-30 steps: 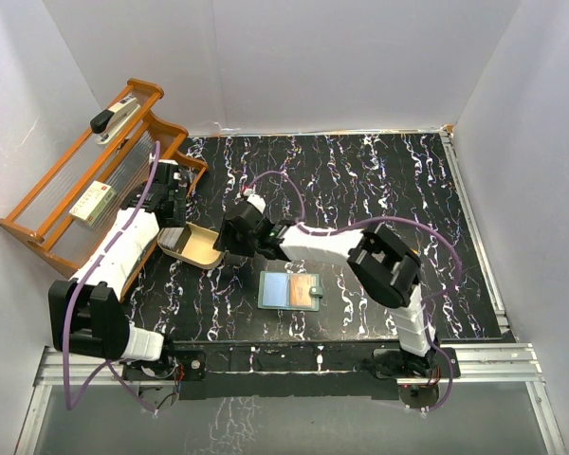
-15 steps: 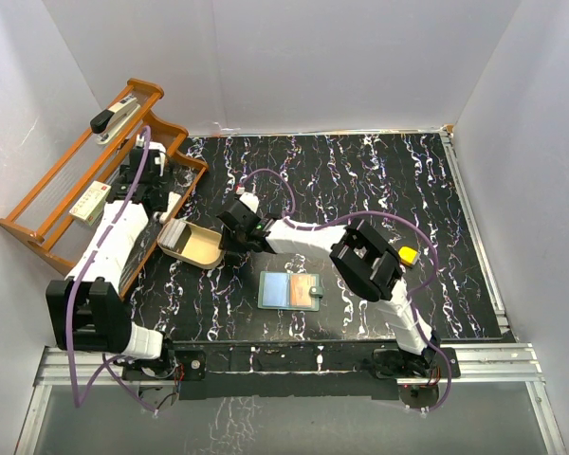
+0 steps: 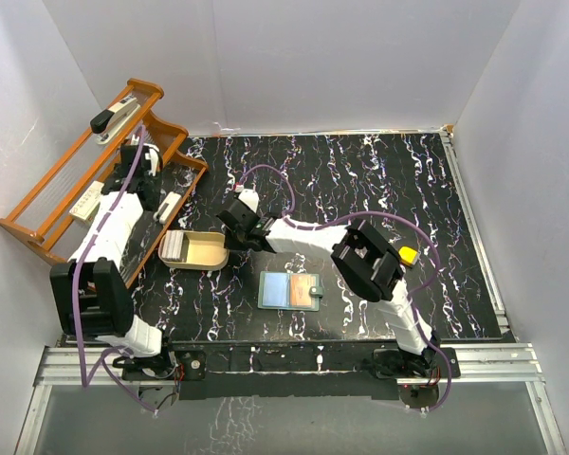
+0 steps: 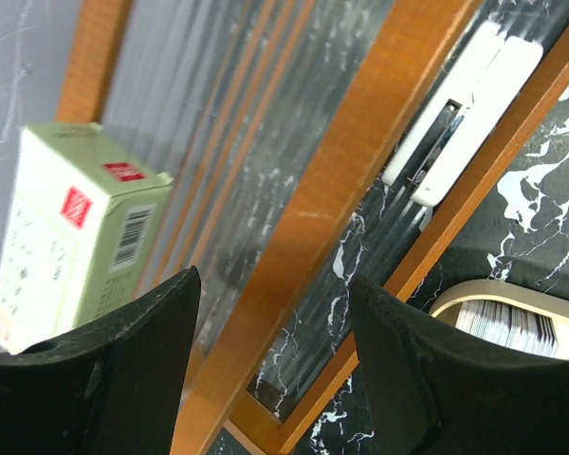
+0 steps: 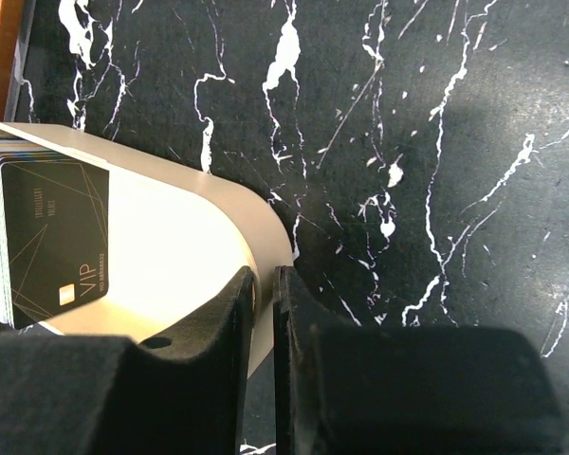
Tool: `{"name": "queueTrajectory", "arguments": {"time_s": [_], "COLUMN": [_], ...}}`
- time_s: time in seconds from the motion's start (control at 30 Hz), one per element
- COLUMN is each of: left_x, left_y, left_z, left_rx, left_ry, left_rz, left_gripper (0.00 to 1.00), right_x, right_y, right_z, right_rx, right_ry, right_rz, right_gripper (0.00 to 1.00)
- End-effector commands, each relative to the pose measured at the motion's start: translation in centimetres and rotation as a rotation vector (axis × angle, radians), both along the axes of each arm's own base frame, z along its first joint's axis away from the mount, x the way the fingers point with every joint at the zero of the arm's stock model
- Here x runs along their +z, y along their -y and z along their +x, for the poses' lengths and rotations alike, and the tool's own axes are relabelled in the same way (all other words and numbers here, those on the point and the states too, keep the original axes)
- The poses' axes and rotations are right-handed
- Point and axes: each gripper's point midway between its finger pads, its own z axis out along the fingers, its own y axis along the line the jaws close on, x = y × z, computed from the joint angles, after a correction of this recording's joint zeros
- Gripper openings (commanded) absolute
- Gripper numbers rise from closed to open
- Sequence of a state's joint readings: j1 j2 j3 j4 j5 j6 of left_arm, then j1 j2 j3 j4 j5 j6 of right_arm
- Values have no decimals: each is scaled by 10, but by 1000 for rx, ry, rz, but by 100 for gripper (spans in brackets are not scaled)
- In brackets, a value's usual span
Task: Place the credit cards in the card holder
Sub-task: Move the storage box to the center of the board, then move the distractor to the center of the board.
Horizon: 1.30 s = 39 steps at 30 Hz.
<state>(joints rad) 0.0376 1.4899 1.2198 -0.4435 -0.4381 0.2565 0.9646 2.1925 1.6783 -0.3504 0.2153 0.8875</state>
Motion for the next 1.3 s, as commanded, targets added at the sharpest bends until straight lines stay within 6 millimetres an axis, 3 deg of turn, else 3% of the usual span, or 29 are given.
{"name": "queueTrajectory", "arguments": {"time_s": [0.0, 0.13, 0.37, 0.7, 1.27], "left_x": [-2, -7, -15, -9, -11], "left_y": [-1, -5, 8, 32, 74], "left_z": [11, 15, 21, 24, 31], "left_rx": [-35, -27, -53, -60, -82], "left_ry": [-23, -53, -57, -22, 15], "left_rz": [8, 35, -43, -191, -339], "left_gripper": [63, 61, 46, 31, 30], "right_x": [35, 35, 40, 37, 30], "right_y": [19, 30, 51, 56, 67], "right_z": [12, 13, 17, 14, 3], "right_rx": [-33, -44, -47, -39, 3], "right_ry": [61, 56, 82, 76, 73], "right_rz": [-6, -8, -27, -27, -62], "right_gripper": [8, 8, 7, 7, 7]}}
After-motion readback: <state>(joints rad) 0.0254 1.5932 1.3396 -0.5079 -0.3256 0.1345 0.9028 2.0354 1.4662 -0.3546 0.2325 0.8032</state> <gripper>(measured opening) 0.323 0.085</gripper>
